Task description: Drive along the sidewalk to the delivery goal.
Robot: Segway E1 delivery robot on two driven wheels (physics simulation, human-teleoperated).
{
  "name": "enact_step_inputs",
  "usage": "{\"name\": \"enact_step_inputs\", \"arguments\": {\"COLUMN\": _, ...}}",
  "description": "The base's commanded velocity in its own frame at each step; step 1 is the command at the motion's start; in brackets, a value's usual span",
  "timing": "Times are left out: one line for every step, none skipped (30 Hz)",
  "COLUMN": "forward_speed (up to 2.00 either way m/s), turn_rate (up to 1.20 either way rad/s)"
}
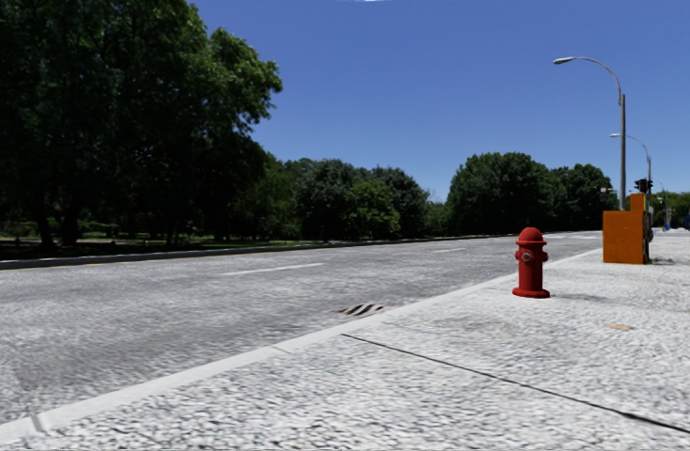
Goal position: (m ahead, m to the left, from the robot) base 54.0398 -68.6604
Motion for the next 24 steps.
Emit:
{"name": "enact_step_inputs", "arguments": {"forward_speed": 1.31, "turn_rate": -0.19}}
{"name": "enact_step_inputs", "arguments": {"forward_speed": 1.28, "turn_rate": -0.64}}
{"name": "enact_step_inputs", "arguments": {"forward_speed": 1.24, "turn_rate": -1.20}}
{"name": "enact_step_inputs", "arguments": {"forward_speed": 1.22, "turn_rate": -1.20}}
{"name": "enact_step_inputs", "arguments": {"forward_speed": 1.20, "turn_rate": -1.20}}
{"name": "enact_step_inputs", "arguments": {"forward_speed": 1.19, "turn_rate": -1.20}}
{"name": "enact_step_inputs", "arguments": {"forward_speed": 1.17, "turn_rate": -1.20}}
{"name": "enact_step_inputs", "arguments": {"forward_speed": 1.17, "turn_rate": -1.20}}
{"name": "enact_step_inputs", "arguments": {"forward_speed": 1.17, "turn_rate": -1.20}}
{"name": "enact_step_inputs", "arguments": {"forward_speed": 1.16, "turn_rate": -1.20}}
{"name": "enact_step_inputs", "arguments": {"forward_speed": 1.16, "turn_rate": -0.18}}
{"name": "enact_step_inputs", "arguments": {"forward_speed": 1.16, "turn_rate": 0.00}}
{"name": "enact_step_inputs", "arguments": {"forward_speed": 1.16, "turn_rate": 0.00}}
{"name": "enact_step_inputs", "arguments": {"forward_speed": 1.16, "turn_rate": 0.00}}
{"name": "enact_step_inputs", "arguments": {"forward_speed": 1.16, "turn_rate": 0.00}}
{"name": "enact_step_inputs", "arguments": {"forward_speed": 1.16, "turn_rate": 0.00}}
{"name": "enact_step_inputs", "arguments": {"forward_speed": 1.16, "turn_rate": 0.00}}
{"name": "enact_step_inputs", "arguments": {"forward_speed": 1.16, "turn_rate": 0.00}}
{"name": "enact_step_inputs", "arguments": {"forward_speed": 1.16, "turn_rate": 0.00}}
{"name": "enact_step_inputs", "arguments": {"forward_speed": 1.16, "turn_rate": 0.00}}
{"name": "enact_step_inputs", "arguments": {"forward_speed": 1.16, "turn_rate": 0.00}}
{"name": "enact_step_inputs", "arguments": {"forward_speed": 1.16, "turn_rate": 0.00}}
{"name": "enact_step_inputs", "arguments": {"forward_speed": 1.16, "turn_rate": 0.00}}
{"name": "enact_step_inputs", "arguments": {"forward_speed": 1.16, "turn_rate": 0.00}}
